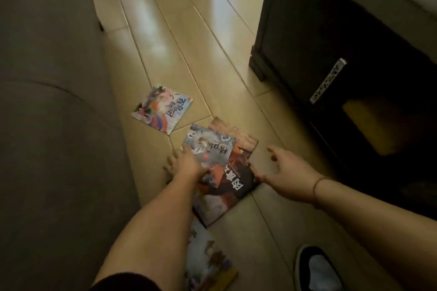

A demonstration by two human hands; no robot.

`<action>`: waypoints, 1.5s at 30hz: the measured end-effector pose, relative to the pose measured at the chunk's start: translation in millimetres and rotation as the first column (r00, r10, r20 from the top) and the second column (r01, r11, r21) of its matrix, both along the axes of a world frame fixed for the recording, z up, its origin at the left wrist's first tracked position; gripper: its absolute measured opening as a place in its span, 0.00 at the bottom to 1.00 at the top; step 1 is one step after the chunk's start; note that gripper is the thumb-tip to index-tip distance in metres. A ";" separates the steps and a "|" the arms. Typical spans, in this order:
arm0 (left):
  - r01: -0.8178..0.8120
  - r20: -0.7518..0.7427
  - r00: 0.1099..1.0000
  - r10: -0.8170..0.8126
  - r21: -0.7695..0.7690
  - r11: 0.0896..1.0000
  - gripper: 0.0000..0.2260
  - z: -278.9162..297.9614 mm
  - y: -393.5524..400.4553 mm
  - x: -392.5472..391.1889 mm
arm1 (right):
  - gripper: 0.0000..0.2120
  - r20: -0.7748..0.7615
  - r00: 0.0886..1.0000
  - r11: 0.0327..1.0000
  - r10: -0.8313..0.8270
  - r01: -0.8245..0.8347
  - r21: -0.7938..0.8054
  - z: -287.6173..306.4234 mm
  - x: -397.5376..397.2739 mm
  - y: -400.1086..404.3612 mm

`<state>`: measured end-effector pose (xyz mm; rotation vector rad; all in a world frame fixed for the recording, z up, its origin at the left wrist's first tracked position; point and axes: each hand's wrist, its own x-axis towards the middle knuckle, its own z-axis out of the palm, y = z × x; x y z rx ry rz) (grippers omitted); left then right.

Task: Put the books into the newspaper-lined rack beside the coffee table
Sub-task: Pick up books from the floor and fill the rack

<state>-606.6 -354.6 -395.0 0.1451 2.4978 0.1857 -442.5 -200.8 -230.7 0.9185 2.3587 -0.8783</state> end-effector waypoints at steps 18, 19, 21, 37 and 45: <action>-0.425 0.116 0.900 0.420 0.446 0.788 0.03 109.0 50.0 32.9 | 0.40 -0.126 0.991 0.995 0.051 -0.039 0.090 43.8 26.3 16.3; -0.359 0.101 0.929 0.357 0.483 0.798 0.03 129.3 59.6 41.6 | 0.42 -0.146 0.981 0.977 0.130 -0.102 0.187 59.2 31.9 17.4; -0.113 -0.015 0.991 0.134 0.452 0.885 0.03 195.0 74.5 68.4 | 0.44 -0.171 0.936 0.878 0.308 -0.210 0.431 94.2 45.5 23.2; 0.256 -0.261 0.941 0.217 0.965 0.052 0.21 499.0 148.4 295.3 | 0.05 -0.893 0.230 0.858 -0.387 0.444 -0.257 377.2 316.1 119.6; 0.023 -0.082 0.900 -0.428 0.990 -0.141 0.06 517.8 215.5 449.8 | 0.07 -0.832 -0.126 0.654 -0.540 0.560 -0.509 411.2 478.4 129.9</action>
